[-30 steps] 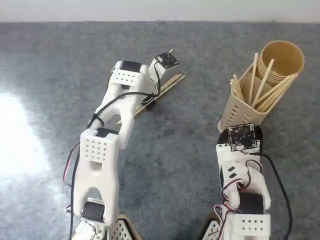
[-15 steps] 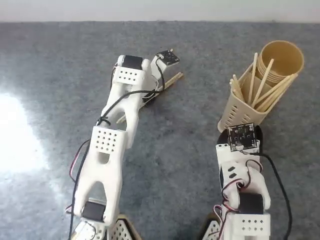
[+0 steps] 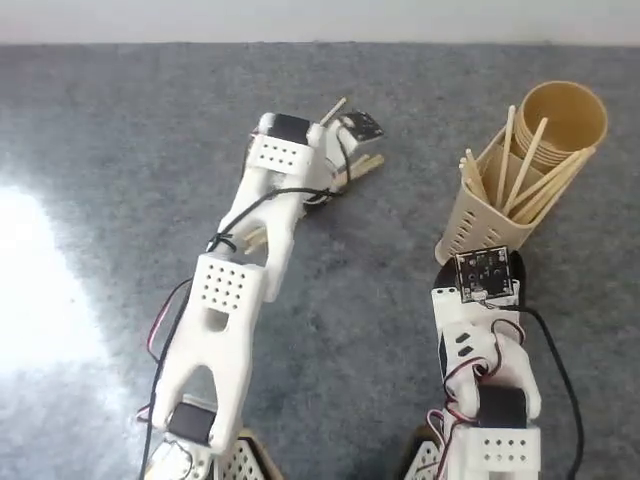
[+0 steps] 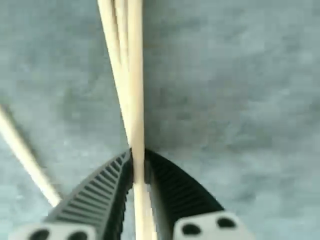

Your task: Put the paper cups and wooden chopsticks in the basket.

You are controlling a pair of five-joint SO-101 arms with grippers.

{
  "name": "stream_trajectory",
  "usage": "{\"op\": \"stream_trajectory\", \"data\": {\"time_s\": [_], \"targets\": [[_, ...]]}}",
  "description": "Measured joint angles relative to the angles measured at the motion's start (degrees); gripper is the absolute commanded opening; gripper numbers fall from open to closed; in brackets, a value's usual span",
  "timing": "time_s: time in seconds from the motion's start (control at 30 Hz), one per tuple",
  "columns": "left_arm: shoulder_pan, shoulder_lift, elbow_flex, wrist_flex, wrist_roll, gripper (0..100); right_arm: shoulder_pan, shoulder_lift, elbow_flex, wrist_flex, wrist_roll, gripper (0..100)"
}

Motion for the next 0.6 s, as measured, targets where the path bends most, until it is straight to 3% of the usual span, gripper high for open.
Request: {"op": "stream_trajectory", "data": {"time_s": [0.2, 0.6], "targets": [[3.3, -10.7, 8.1, 0.0, -0.3, 1, 0.0, 0.0, 0.0, 0.0, 0.0, 30.3], [0.2, -27.6, 19.2, 0.0, 1.7, 1, 0.0, 0.0, 0.0, 0.0, 0.0, 30.3]]}}
